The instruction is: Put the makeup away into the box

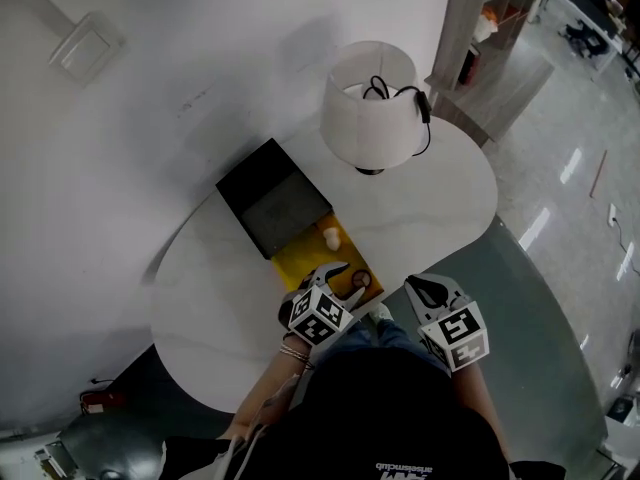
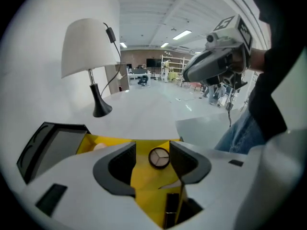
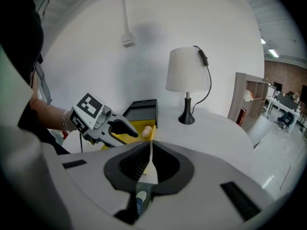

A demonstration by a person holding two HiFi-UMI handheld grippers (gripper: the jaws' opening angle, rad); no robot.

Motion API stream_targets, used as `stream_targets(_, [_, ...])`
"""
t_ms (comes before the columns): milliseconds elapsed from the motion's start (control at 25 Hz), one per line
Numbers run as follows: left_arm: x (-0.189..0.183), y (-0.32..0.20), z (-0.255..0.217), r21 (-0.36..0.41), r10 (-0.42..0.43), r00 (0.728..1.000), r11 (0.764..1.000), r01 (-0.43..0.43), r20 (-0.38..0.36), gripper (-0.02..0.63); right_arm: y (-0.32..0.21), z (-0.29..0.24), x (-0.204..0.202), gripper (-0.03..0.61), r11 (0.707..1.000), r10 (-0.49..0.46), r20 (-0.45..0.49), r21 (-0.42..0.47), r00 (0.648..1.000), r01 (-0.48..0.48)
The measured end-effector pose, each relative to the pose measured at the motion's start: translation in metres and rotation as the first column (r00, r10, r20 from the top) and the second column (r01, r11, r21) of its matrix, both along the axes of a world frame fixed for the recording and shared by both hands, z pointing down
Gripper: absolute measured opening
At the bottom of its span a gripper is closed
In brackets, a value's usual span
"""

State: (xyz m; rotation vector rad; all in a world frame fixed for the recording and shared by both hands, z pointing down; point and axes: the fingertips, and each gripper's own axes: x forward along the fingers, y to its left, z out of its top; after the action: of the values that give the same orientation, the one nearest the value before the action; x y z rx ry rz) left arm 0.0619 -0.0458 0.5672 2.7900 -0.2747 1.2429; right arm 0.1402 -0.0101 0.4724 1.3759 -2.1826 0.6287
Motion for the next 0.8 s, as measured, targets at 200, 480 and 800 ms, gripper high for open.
stream_targets(200, [-0.004, -0.006, -0.032, 0.103, -0.074, 0.990, 0.991, 0.086, -0.116, 0.229, -0.009, 0.001, -0.018, 0.031, 0.996, -0.091, 0.012, 0.003, 0.996, 0.091])
stream_targets(480, [-0.035, -0.007, -0.051, 0.153, -0.202, 0.963, 0.961, 0.230, -0.179, 0.221, -0.023, 0.000, -0.051, 0.031, 0.972, -0.233, 0.022, 0.010, 0.972, 0.233])
stream_targets(800, [-0.077, -0.006, -0.055, 0.166, -0.349, 0.920, 0.911, 0.378, -0.178, 0.184, -0.032, 0.004, -0.082, 0.031, 0.935, -0.354, 0.040, 0.013, 0.934, 0.354])
